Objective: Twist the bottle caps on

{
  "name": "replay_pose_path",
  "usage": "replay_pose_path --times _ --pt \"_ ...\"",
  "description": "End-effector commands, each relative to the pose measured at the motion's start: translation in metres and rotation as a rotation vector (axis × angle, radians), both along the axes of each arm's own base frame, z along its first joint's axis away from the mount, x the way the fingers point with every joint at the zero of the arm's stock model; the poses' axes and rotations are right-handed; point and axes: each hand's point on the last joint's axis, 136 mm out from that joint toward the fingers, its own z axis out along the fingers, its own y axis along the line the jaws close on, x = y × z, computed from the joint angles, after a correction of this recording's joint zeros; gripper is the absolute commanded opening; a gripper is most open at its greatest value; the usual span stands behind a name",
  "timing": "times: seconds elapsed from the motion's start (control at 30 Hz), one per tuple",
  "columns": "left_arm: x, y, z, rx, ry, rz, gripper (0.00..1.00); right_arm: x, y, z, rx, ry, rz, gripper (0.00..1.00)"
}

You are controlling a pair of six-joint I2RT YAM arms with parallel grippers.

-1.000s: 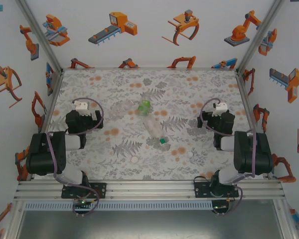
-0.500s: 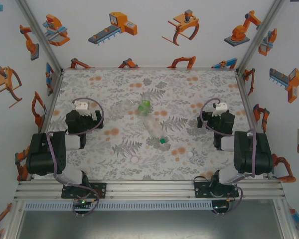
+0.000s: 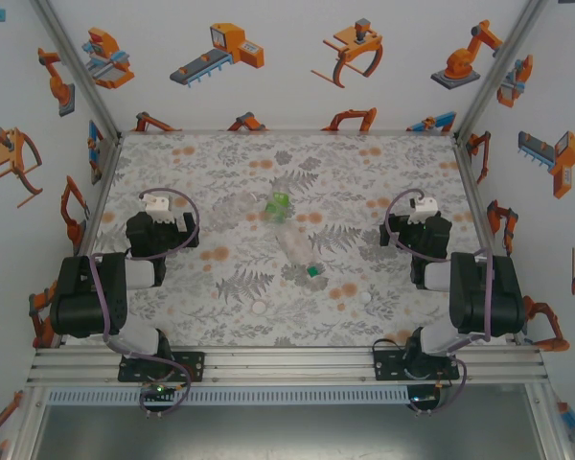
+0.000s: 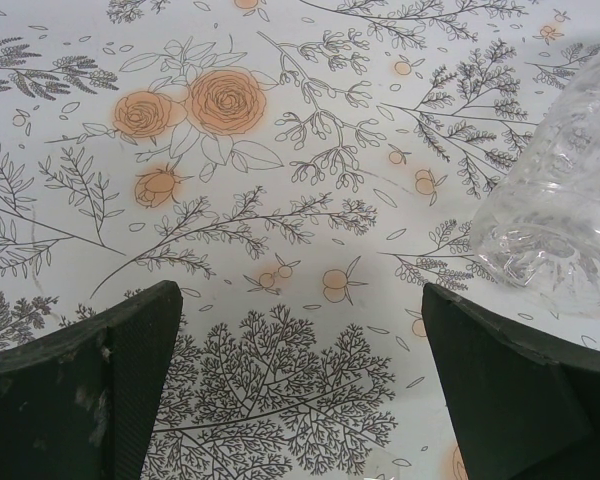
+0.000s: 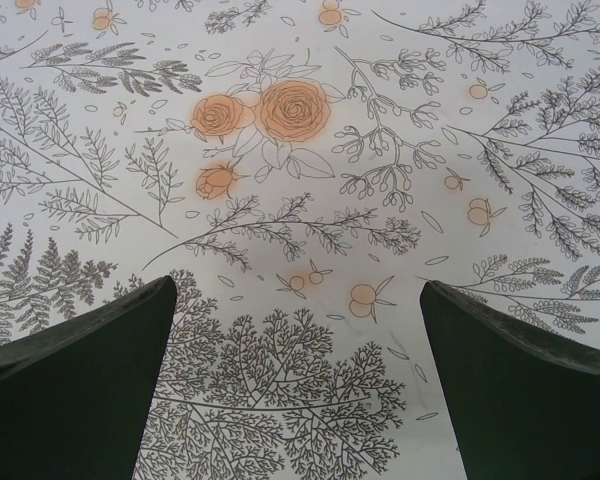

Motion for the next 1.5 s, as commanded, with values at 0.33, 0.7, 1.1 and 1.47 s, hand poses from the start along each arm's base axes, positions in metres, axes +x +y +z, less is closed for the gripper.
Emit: replay_pose_path --times 0.33,0.7,1.1,1.47 --pt "0.009 0.012 0.019 0.004 0.022 0.064 0.97 0.007 -0.014 0.016 -0.006 -0.019 -0.076 0.99" --pt "0.008 0.021 0.089 -0.064 0.098 0.158 0.97 -0.007 -0.001 0.042 -0.003 0.118 -0.041 0.96" --pt "-0.035 -0.001 0.11 -0.2 0.376 0.109 0.97 -0.045 0.06 0.047 0.072 0.471 -0.002 0.87" --pt "-0.064 -0.025 0.151 -0.235 0.308 0.051 0.97 -0.084 0.117 0.064 0.15 0.638 -0.013 0.83"
